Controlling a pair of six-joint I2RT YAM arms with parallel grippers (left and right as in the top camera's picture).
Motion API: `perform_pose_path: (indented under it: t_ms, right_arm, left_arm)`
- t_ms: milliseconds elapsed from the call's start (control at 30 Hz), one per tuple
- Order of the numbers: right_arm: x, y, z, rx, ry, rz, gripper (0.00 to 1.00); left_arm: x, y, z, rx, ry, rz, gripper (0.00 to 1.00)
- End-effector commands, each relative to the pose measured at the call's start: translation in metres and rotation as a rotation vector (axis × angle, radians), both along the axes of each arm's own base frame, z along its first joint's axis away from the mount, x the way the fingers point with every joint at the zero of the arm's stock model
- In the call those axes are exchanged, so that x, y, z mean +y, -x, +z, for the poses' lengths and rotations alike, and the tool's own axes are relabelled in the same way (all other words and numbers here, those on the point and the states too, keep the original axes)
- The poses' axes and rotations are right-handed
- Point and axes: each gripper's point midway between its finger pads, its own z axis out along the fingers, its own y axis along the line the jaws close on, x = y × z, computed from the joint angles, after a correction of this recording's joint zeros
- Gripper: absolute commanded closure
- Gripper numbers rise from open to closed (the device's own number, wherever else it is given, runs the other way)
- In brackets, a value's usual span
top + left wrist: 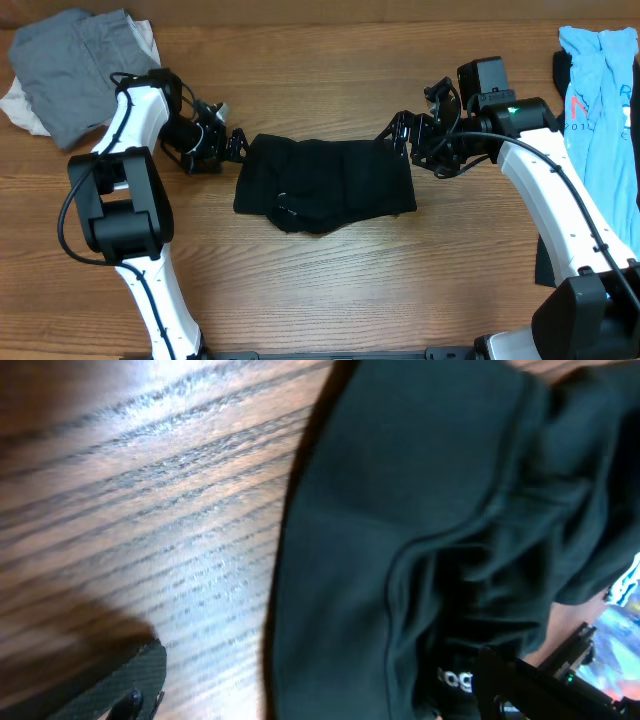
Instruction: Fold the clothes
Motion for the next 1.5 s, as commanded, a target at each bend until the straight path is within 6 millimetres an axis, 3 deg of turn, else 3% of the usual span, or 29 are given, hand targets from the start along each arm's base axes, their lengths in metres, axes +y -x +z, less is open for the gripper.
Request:
perform_pose_path:
  t_ms: [0,367,633,1000,1200,1467]
  right_arm:
    - [-0.002,-0.002,0.008,-0.033,0.006,-0.001,0.00]
    - [-0.002,-0.002,0.008,-0.033,0.006,-0.001,0.00]
    - [-0.002,-0.002,0.008,-0.032,0.006,-0.001,0.00]
    - [-0.002,-0.002,0.008,-0.032,0.006,-0.001,0.00]
    - [-0.002,-0.002,0.008,-0.033,0.006,-0.001,0.00]
    - [-0.002,-0.003,0.009,-0.035,0.006,-0.001,0.00]
  left_arm:
    - [-0.008,0.007,-0.022,0.060,0.049,-0.004,0.00]
    - [-0.041,0.023,-0.049,0.134,0.068,-0.094,0.00]
    - [-0.068,0.035,-0.058,0.143,0.050,-0.175,0.00]
    - [-0.078,0.042,-0.061,0.148,0.021,-0.223,0.00]
    - [-0.068,0.047,-0.071,0.151,-0.102,-0.283,0.00]
    - [-0.072,0.053,-0.072,0.119,-0.103,-0.391,0.00]
